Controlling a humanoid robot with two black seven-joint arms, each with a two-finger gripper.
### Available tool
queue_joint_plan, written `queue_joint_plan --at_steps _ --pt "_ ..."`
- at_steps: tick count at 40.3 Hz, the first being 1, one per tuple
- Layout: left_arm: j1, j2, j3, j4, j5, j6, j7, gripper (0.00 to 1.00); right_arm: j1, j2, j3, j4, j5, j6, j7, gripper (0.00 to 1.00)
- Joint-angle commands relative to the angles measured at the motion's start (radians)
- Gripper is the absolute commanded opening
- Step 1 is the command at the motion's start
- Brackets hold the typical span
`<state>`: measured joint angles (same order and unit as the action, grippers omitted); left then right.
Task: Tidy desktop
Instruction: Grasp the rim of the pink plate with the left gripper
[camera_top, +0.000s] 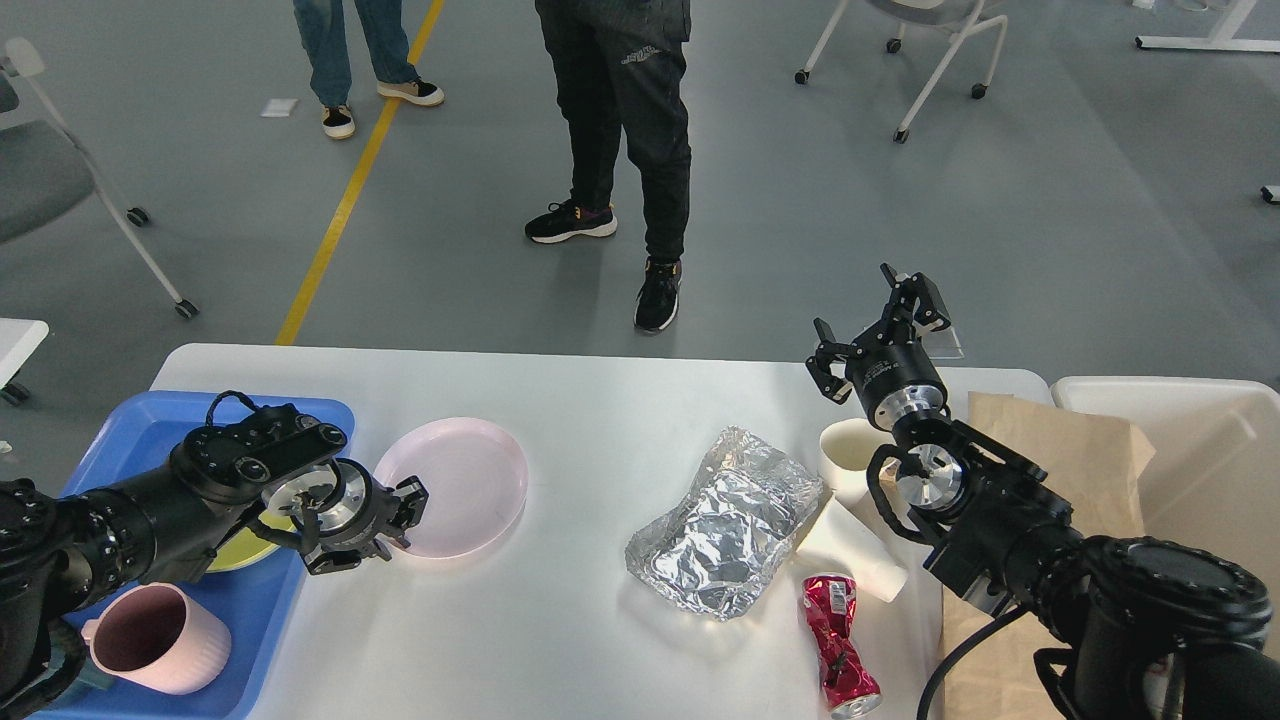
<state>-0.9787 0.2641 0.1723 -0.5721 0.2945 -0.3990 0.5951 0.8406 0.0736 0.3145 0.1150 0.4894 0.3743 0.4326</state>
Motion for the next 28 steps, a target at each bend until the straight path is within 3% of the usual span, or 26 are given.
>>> queue_joint_plan --at_steps 1,8,21,28 --pt "-0.003 0.003 -0.001 0.000 -0.002 -0.014 0.000 0.11 0.000 0.000 0.000 0.000 0.000 0.000 0.000 1.00" --pt "-0.008 0.006 -0.001 0.000 -0.009 -0.057 0.009 0.01 0.000 0.000 0.000 0.000 0.000 0.000 0.000 1.00" --pt "-0.015 0.003 -0.002 -0.015 -0.017 -0.067 0.040 0.00 0.000 0.000 0.000 0.000 0.000 0.000 0.000 1.00" --pt "-0.035 0.012 -0.059 -0.023 -0.018 -0.156 0.072 0.00 0.000 0.000 0.000 0.000 0.000 0.000 0.000 1.00"
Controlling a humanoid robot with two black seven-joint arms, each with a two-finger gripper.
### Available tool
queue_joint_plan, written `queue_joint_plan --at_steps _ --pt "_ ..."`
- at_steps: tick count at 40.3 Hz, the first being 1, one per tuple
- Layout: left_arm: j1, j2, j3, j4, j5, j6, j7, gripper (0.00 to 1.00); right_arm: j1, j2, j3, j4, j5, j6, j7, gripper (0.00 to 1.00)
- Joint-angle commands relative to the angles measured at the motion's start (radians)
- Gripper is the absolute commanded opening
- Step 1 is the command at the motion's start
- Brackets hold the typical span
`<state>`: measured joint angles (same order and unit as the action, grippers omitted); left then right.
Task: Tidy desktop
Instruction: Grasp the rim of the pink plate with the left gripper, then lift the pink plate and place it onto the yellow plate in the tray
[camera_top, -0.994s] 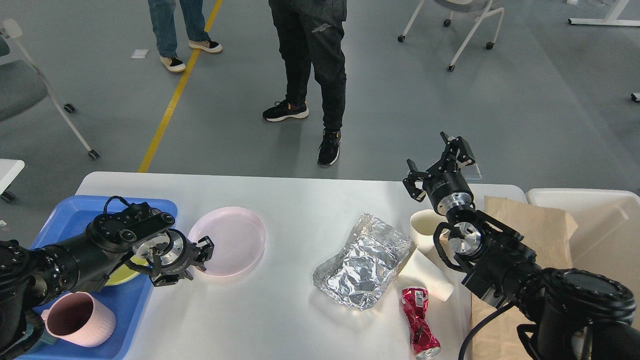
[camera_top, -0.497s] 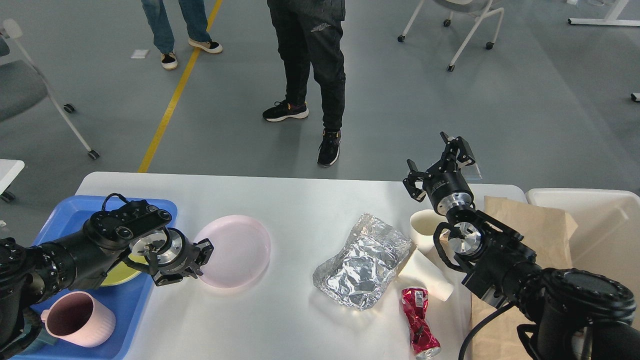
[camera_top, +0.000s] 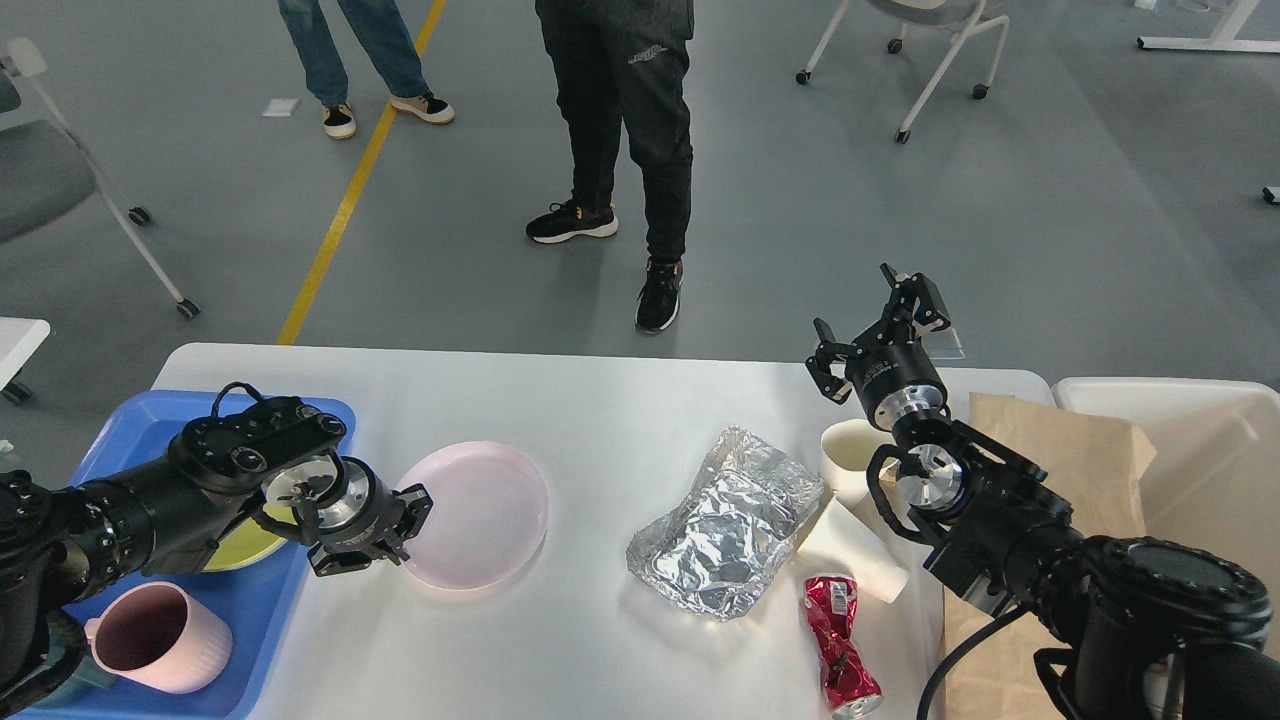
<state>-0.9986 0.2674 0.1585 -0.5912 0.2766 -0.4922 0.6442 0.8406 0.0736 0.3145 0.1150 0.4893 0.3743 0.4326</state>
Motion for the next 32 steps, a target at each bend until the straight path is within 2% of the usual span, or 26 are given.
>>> queue_joint_plan --at_steps 1,4,11,17,26,32 --pt "-0.017 0.012 -0.056 -0.006 0.000 -0.075 0.031 0.00 0.000 0.000 0.000 0.000 0.000 0.000 0.000 1.00" --pt "-0.023 0.041 -0.077 -0.022 0.000 -0.095 0.049 0.00 0.000 0.000 0.000 0.000 0.000 0.000 0.000 1.00" --pt "-0.060 0.116 -0.073 -0.154 0.000 -0.074 0.052 0.00 0.000 0.000 0.000 0.000 0.000 0.000 0.000 1.00" --pt "-0.087 0.208 -0.070 -0.307 0.000 0.001 0.052 0.00 -0.002 0.000 0.000 0.000 0.000 0.000 0.000 1.00" --pt "-0.152 0.351 -0.045 -0.495 0.001 0.070 0.058 0.00 0.000 0.000 -0.002 0.000 0.000 0.000 0.000 1.00" --pt "-0.192 0.447 -0.025 -0.565 0.001 0.081 0.057 0.00 -0.002 0.000 0.000 0.000 0.000 0.000 0.000 1.00"
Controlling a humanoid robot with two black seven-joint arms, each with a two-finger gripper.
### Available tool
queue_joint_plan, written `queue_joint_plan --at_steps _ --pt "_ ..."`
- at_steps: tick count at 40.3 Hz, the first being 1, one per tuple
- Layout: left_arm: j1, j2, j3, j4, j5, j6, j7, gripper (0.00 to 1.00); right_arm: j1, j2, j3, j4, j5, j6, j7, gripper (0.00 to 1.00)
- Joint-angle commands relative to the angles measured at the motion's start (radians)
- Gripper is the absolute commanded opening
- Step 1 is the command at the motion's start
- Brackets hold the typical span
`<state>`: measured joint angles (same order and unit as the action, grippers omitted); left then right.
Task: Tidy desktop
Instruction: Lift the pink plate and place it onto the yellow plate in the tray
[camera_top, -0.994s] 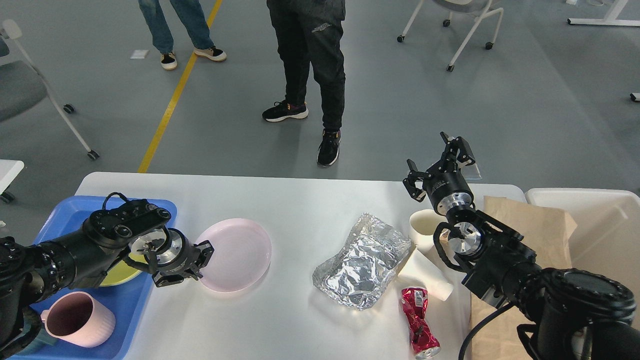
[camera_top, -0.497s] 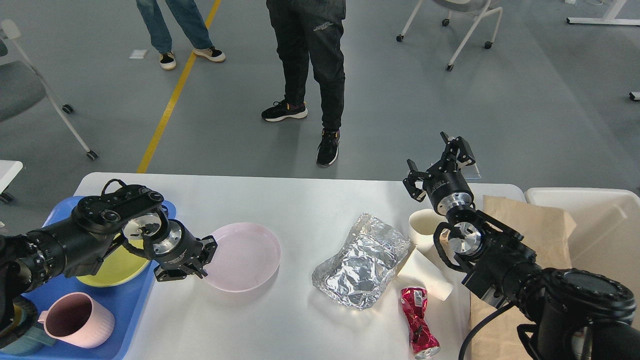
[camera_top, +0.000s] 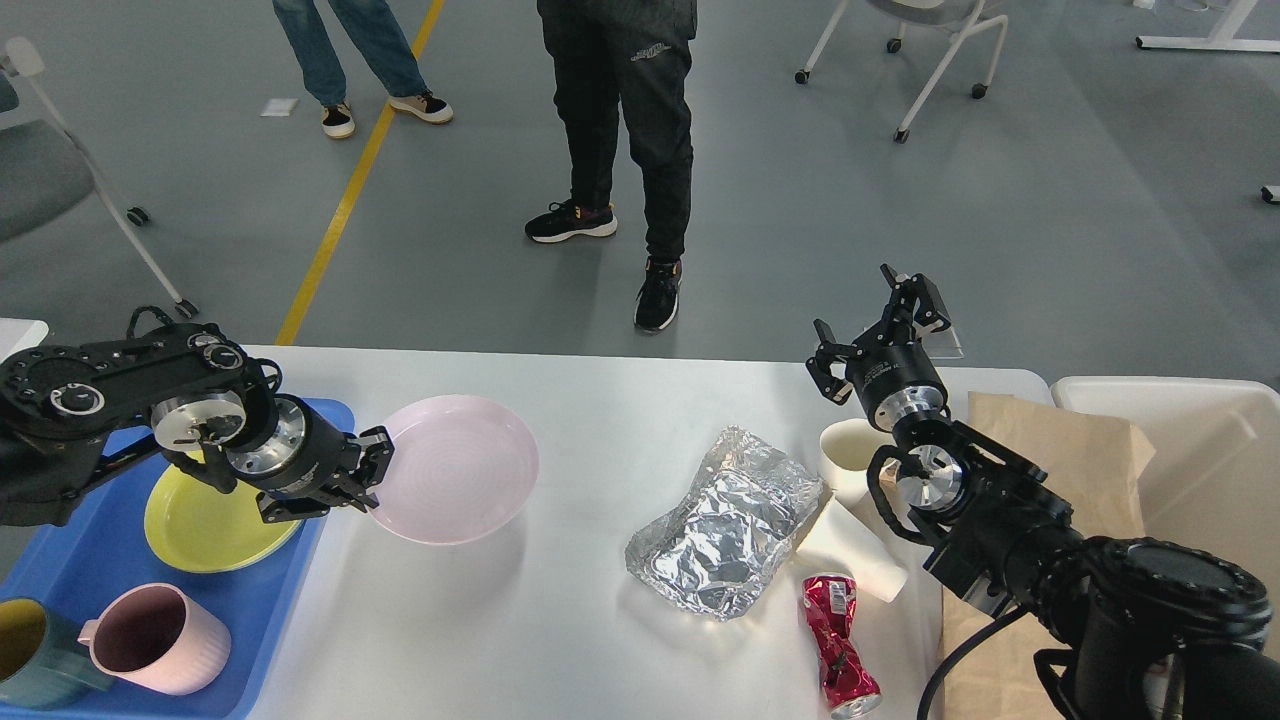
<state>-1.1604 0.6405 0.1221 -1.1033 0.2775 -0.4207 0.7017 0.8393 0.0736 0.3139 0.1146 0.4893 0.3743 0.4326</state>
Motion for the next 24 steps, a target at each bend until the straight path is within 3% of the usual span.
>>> queue_joint_plan --at_steps 1,17,24 --pt "-0.033 0.090 0.011 -0.059 0.000 0.011 -0.001 0.00 0.001 0.000 0.001 -0.001 0.000 0.000 0.000 1.00" --pt "-0.027 0.269 0.060 -0.035 -0.001 0.016 -0.014 0.00 0.001 0.000 0.001 0.000 0.000 0.000 0.000 1.00" --pt "0.048 0.307 0.030 0.068 -0.001 -0.001 -0.015 0.00 0.001 0.000 0.001 0.000 0.000 0.000 0.000 1.00"
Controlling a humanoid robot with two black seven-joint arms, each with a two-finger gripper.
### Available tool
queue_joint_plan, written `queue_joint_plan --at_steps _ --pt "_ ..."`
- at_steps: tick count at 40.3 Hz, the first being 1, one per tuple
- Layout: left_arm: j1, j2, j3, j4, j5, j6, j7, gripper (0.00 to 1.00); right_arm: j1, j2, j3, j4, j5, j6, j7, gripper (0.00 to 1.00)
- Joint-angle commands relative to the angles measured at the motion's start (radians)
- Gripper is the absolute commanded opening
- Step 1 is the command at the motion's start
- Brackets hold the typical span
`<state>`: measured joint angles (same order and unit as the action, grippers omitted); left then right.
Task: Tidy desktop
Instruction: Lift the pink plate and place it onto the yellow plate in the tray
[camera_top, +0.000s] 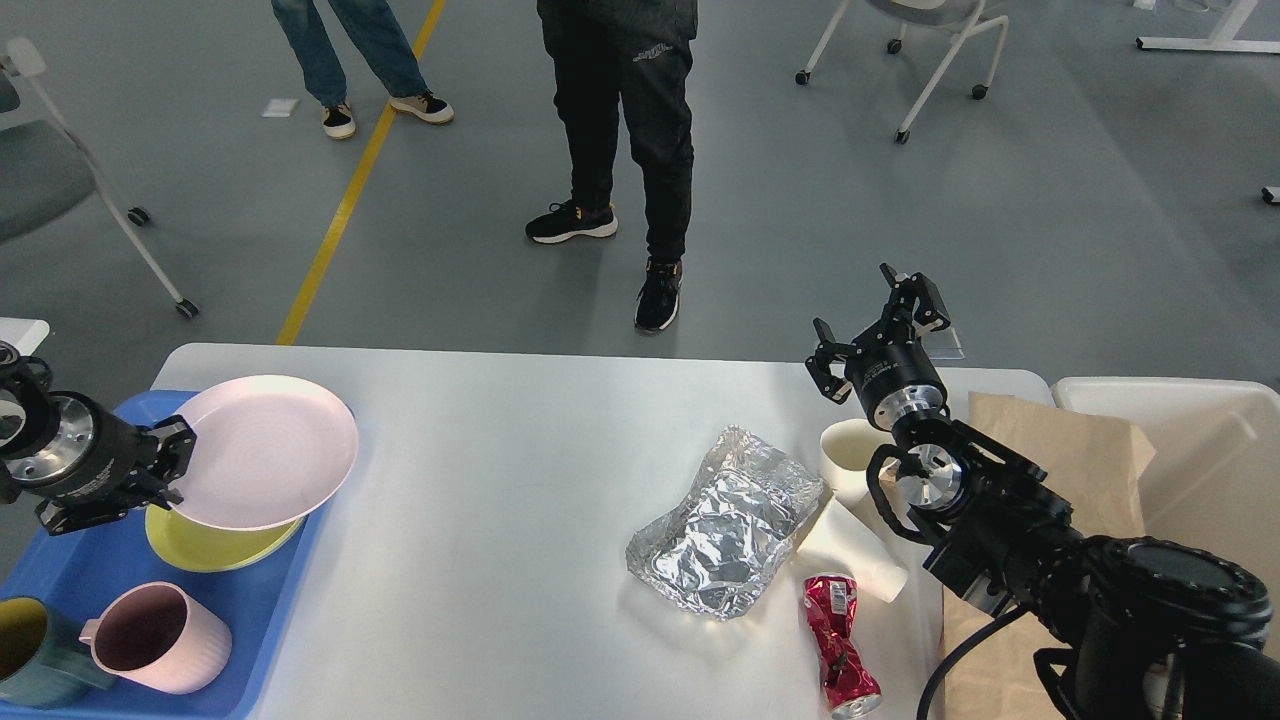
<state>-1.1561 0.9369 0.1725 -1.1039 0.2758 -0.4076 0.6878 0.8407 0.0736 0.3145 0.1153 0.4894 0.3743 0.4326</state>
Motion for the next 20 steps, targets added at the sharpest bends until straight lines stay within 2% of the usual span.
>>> queue_joint_plan --at_steps 1,6,14,20 --pt "0.053 0.008 -0.030 0.082 0.000 -0.016 -0.001 0.00 0.000 -0.002 0.000 0.000 0.000 0.000 0.000 1.00" --pt "0.137 -0.006 -0.122 0.151 0.000 -0.029 0.007 0.00 0.000 0.000 0.000 0.000 0.000 0.000 0.000 1.00" --pt "0.228 -0.085 -0.266 0.317 0.003 -0.146 0.029 0.00 0.000 0.000 0.000 0.000 0.000 0.000 0.000 1.00" --pt "0.245 -0.112 -0.271 0.368 0.008 -0.155 0.029 0.00 0.000 0.000 0.000 0.000 0.000 0.000 0.000 1.00"
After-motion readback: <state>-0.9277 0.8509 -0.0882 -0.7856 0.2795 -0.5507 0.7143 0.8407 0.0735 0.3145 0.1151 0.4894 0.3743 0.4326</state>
